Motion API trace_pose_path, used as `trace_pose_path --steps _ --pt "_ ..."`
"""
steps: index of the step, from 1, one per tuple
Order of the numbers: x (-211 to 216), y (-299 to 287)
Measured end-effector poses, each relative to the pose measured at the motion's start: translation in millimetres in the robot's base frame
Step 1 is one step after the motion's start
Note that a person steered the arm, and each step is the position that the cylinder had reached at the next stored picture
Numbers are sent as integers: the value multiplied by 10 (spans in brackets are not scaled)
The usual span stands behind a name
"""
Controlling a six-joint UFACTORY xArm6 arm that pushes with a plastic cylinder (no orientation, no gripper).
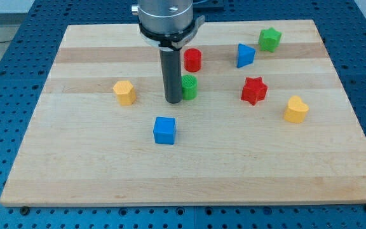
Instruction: Make a vertical line with blue triangle and red star
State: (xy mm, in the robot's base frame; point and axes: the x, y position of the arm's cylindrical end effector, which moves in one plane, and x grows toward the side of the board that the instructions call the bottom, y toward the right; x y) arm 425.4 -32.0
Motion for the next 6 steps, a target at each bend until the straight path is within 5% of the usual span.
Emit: trace_pose_path --steps 3,6 --pt "286 92" --pt "332 1235"
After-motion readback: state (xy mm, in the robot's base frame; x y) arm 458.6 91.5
